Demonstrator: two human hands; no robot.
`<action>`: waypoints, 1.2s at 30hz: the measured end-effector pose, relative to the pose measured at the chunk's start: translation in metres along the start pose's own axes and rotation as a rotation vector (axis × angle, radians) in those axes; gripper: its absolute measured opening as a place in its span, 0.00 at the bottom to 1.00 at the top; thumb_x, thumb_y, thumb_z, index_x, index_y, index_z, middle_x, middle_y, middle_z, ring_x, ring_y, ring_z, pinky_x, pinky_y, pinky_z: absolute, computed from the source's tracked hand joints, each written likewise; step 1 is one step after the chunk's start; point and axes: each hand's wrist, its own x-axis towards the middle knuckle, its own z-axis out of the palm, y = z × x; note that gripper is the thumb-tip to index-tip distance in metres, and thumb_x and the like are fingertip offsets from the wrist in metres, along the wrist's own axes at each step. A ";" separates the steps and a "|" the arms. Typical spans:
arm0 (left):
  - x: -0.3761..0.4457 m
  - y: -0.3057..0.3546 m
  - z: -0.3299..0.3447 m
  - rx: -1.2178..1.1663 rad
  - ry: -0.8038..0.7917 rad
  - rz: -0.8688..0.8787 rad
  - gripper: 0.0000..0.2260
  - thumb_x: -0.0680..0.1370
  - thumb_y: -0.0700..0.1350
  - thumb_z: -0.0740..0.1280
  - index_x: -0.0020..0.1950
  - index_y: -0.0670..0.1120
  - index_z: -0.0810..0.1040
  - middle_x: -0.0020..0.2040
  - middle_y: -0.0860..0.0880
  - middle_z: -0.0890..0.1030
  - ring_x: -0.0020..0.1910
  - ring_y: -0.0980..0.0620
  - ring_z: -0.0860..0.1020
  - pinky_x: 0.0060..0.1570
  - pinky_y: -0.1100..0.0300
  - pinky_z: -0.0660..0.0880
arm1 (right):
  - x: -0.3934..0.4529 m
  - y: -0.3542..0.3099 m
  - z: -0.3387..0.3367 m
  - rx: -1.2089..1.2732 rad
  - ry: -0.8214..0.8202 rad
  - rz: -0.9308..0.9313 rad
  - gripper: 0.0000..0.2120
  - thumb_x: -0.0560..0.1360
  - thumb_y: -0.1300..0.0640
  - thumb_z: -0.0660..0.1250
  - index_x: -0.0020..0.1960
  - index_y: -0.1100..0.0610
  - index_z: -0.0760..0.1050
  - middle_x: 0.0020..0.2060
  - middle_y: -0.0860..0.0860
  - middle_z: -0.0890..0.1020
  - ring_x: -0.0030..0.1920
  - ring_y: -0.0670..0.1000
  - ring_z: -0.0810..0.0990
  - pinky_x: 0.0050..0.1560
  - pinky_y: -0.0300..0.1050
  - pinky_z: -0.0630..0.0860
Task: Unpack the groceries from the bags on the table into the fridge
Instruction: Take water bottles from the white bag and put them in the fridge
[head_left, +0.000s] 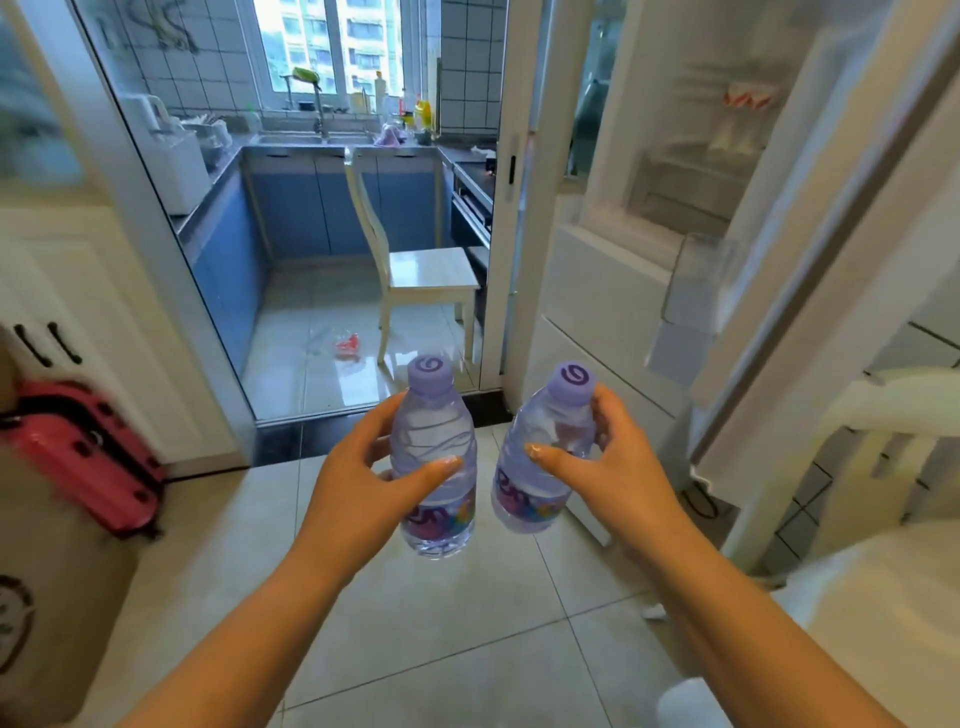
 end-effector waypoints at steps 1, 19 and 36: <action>0.012 -0.004 -0.008 -0.002 0.005 -0.002 0.27 0.64 0.50 0.74 0.60 0.62 0.72 0.56 0.61 0.78 0.53 0.67 0.76 0.39 0.75 0.74 | 0.012 0.001 0.009 0.005 -0.001 -0.001 0.25 0.68 0.59 0.75 0.59 0.42 0.68 0.55 0.43 0.78 0.55 0.41 0.77 0.52 0.34 0.76; 0.348 -0.040 -0.008 0.048 0.048 0.059 0.22 0.65 0.52 0.73 0.54 0.67 0.69 0.50 0.68 0.75 0.47 0.69 0.76 0.36 0.78 0.71 | 0.356 0.055 0.054 0.072 0.084 -0.086 0.26 0.67 0.63 0.74 0.61 0.53 0.70 0.50 0.47 0.78 0.49 0.42 0.78 0.46 0.29 0.75; 0.688 -0.041 0.197 -0.277 -0.514 0.258 0.23 0.65 0.44 0.75 0.54 0.61 0.74 0.45 0.66 0.81 0.47 0.65 0.80 0.41 0.71 0.74 | 0.581 0.088 -0.097 -0.131 0.655 -0.029 0.28 0.63 0.58 0.78 0.60 0.46 0.73 0.54 0.47 0.81 0.54 0.47 0.79 0.53 0.45 0.76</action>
